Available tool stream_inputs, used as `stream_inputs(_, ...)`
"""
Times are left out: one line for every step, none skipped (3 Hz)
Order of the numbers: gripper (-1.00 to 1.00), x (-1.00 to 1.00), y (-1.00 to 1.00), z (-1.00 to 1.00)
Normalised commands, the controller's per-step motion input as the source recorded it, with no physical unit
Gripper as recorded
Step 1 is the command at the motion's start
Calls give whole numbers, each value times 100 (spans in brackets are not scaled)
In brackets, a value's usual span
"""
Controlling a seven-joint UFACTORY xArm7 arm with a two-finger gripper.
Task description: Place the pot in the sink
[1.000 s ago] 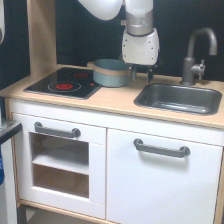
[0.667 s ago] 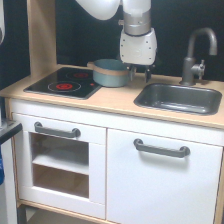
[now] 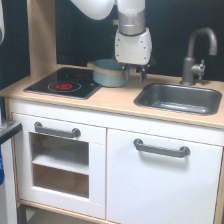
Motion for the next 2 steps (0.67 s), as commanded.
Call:
stream_inputs(100, -32, -5, 51)
stream_inputs(100, -28, -3, 45)
